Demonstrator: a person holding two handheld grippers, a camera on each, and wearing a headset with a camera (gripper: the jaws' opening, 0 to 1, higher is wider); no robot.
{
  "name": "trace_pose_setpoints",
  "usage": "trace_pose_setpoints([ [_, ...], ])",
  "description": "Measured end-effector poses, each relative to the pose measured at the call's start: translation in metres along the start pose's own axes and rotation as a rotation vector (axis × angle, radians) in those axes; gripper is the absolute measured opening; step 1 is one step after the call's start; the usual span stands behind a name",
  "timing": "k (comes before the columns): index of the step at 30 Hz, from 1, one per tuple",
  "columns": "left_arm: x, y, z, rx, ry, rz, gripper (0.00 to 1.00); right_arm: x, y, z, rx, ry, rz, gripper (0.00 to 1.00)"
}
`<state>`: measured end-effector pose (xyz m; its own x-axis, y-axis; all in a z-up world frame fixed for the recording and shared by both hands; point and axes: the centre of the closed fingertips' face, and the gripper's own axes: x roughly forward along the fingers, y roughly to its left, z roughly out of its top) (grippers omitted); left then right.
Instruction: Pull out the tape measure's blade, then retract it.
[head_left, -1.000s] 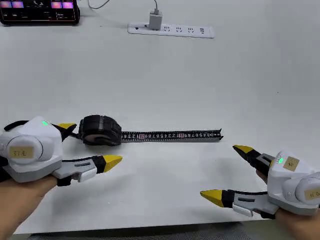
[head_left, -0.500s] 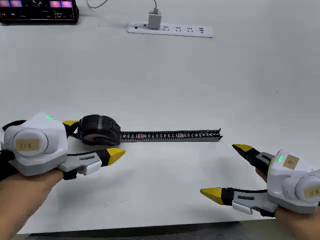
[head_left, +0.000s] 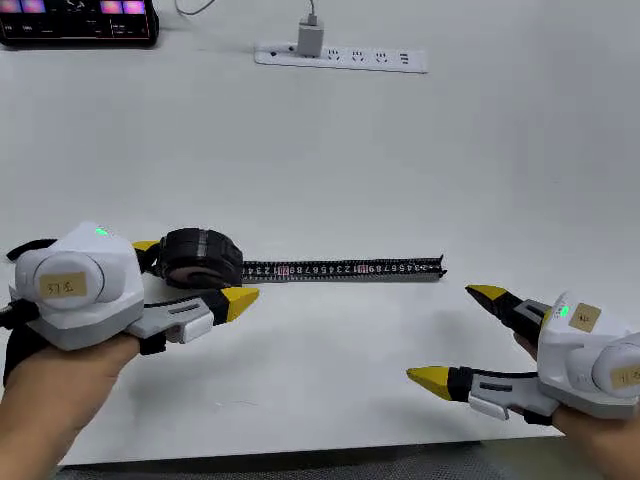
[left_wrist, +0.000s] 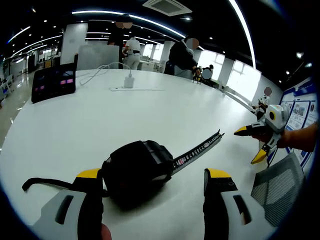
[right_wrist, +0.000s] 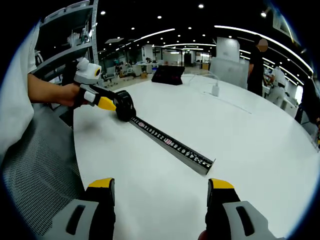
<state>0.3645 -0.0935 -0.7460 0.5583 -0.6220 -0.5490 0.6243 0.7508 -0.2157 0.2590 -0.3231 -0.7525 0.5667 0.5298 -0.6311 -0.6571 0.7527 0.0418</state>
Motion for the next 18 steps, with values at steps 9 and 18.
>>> trace_pose_setpoints([
  [9, 0.003, 0.004, 0.003, -0.039, -0.016, 0.084, 0.77, 0.001, -0.018, 0.003, -0.047, 0.020, 0.012, 0.65],
  [18, 0.006, 0.008, 0.003, -0.059, -0.011, 0.138, 0.74, 0.004, -0.039, 0.006, -0.099, 0.048, 0.049, 0.55],
])
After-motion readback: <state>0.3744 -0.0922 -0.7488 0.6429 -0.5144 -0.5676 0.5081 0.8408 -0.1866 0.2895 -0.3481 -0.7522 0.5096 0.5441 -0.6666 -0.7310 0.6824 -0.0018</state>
